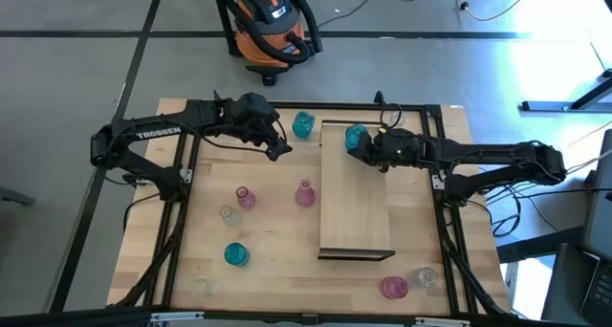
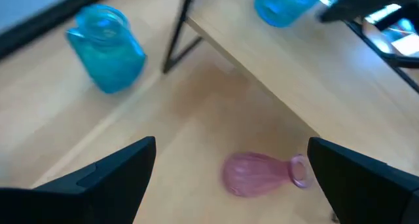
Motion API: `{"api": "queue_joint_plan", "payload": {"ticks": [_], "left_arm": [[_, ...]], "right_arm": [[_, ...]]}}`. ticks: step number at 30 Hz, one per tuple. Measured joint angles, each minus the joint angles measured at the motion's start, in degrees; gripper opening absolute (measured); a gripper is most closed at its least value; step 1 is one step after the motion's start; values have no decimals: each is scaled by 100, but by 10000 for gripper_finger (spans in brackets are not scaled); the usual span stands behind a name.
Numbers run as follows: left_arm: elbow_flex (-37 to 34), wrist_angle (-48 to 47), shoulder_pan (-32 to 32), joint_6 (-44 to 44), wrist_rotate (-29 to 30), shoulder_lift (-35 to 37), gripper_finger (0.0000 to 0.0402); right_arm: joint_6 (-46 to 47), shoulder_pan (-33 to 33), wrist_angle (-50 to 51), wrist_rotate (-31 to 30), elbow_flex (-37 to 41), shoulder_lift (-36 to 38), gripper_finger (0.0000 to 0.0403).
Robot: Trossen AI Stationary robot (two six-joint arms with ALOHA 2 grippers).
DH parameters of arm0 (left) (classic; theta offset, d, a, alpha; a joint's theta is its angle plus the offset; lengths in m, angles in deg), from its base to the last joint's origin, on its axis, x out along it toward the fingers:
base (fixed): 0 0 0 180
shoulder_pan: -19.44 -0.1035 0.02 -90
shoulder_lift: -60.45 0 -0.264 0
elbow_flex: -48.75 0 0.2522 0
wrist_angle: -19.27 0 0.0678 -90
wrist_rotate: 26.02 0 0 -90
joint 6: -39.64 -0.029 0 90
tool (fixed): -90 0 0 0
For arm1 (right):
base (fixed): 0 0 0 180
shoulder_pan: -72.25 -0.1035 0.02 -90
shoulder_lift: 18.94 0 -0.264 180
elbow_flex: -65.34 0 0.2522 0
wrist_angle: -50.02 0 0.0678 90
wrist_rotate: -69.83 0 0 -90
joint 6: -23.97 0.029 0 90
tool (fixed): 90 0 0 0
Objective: Sort vases onto shelf
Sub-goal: Put the blue vase on the shelf, then put the blue vase on the shelf aligned with the other blue vase
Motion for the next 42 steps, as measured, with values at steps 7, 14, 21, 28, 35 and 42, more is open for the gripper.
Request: {"api": "queue_joint_plan", "payload": {"ticks": [7, 14, 21, 28, 35, 42], "left_arm": [[0, 113, 0, -127, 907, 0, 393], [13, 1162, -251, 322, 2137, -225, 392], [7, 1371, -933, 1086, 1236, -1299, 392], [4, 1850, -992, 1075, 1083, -1587, 392], [4, 2436, -864, -477, 1101, -1585, 392], [4, 2403, -557, -1046, 1865, -1585, 392]], "right_arm": [[-156, -629, 92, -303, -650, 245, 1], [-1715, -1287, 79, -1164, -1997, 268, 0], [-3791, -1698, 176, -1963, -3347, 268, 0], [-4411, -2248, 1123, -2639, -4085, 270, 0], [-4395, -2431, 1466, -3029, -4101, 259, 0], [-4399, -2429, 1452, -2952, -4100, 248, 0]]}}
